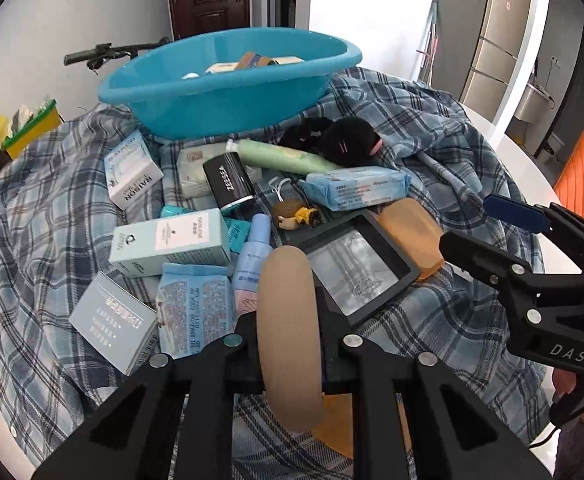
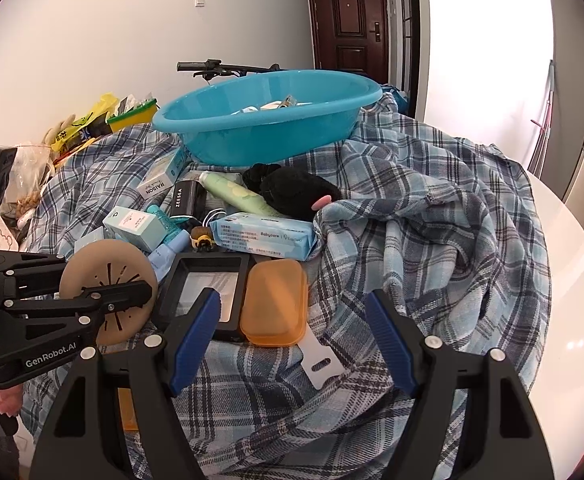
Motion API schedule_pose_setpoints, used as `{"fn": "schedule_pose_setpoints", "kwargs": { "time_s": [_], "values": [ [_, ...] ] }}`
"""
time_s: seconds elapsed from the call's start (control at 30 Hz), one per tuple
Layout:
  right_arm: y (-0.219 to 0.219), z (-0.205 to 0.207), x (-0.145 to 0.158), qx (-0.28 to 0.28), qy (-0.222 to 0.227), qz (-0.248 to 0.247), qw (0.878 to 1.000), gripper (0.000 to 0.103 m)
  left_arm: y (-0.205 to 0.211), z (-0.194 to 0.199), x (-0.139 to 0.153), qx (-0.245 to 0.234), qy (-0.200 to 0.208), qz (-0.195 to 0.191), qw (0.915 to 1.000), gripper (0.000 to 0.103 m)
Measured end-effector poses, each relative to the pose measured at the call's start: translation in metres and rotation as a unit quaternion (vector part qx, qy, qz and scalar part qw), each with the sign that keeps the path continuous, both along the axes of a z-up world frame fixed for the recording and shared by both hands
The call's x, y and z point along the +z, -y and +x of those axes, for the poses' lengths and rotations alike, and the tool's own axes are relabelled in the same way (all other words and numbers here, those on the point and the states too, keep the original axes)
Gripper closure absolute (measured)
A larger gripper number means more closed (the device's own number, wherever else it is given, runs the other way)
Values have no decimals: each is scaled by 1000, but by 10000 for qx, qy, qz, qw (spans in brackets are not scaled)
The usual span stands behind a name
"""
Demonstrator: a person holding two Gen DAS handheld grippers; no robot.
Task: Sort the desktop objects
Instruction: 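Close the right gripper on the orange soap box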
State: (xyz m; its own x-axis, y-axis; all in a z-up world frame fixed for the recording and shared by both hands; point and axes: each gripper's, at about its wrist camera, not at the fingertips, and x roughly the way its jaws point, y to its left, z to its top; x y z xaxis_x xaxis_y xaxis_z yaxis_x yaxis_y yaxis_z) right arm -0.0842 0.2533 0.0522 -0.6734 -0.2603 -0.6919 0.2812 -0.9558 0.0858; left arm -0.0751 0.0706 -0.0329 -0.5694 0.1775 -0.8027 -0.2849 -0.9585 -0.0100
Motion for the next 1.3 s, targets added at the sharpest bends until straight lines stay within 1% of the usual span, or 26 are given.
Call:
{"fn": "schedule_pose_setpoints", "kwargs": {
  "time_s": [0.07,0.17,0.27,0.3,0.4,0.43,0.5,0.57,0.63,0.7,0.77,0.83,0.97,1.07,1.13,1.3],
  "values": [
    [1,-1,2,-12,-4,-46,10000,29,2,3,7,102,-223,-30,9997,87],
    [7,-4,6,17,-30,-82,10000,29,11,0,17,299,-344,51,9989,87],
    [14,-2,7,133,-21,-32,9999,29,23,1,23,565,-532,-21,9970,87],
    [16,-1,5,182,-18,26,9998,29,28,2,24,639,-570,-37,9963,87],
    [21,3,-5,295,20,414,9987,30,43,6,25,782,-582,-35,9952,87],
    [21,4,-7,319,49,483,9983,32,47,7,25,810,-569,-2,9951,87],
    [21,4,-10,386,128,460,9981,43,53,8,25,858,-546,107,9948,86],
    [21,4,-10,422,148,473,9979,49,53,8,25,875,-550,113,9946,86],
    [21,3,-11,368,107,657,9971,55,52,10,25,860,-564,84,9947,86],
    [21,0,-15,359,178,766,9963,60,50,11,24,824,-574,65,9949,86],
    [19,-3,-19,382,299,787,9957,60,47,12,23,791,-576,50,9952,86],
    [19,-4,-19,395,326,755,9958,60,45,12,23,778,-578,46,9953,86],
    [27,-9,-17,414,317,845,9951,60,43,9,23,743,-531,100,9958,86],
    [35,-17,-22,385,407,890,9945,60,42,10,22,722,-521,97,9960,86],
    [36,-22,-27,343,495,841,9946,60,42,10,22,705,-513,86,9962,86],
    [32,-28,-29,174,506,603,9967,59,42,10,21,724,-517,106,9960,86]
  ]
}}
